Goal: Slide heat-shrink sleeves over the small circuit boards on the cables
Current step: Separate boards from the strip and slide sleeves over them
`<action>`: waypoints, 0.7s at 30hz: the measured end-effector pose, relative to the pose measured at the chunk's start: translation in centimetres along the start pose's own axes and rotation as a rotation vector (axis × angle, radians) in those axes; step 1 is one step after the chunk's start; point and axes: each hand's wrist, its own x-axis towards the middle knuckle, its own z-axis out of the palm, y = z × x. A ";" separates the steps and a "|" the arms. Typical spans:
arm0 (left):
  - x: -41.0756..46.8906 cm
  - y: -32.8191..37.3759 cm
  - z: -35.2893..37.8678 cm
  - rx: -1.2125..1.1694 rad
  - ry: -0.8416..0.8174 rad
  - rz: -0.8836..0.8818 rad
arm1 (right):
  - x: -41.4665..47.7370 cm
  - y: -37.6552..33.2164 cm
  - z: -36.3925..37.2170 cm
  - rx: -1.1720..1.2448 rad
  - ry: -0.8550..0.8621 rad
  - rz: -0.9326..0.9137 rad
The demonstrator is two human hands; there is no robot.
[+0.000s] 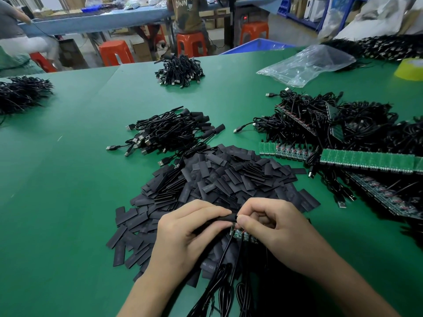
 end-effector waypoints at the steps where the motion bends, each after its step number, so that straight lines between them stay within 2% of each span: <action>1: 0.0 0.0 0.0 0.000 -0.004 0.000 | 0.0 0.0 0.0 0.003 0.001 0.002; 21: 0.3 -0.1 -0.1 -0.057 -0.042 -0.078 | 0.1 0.3 0.1 -0.052 0.029 -0.034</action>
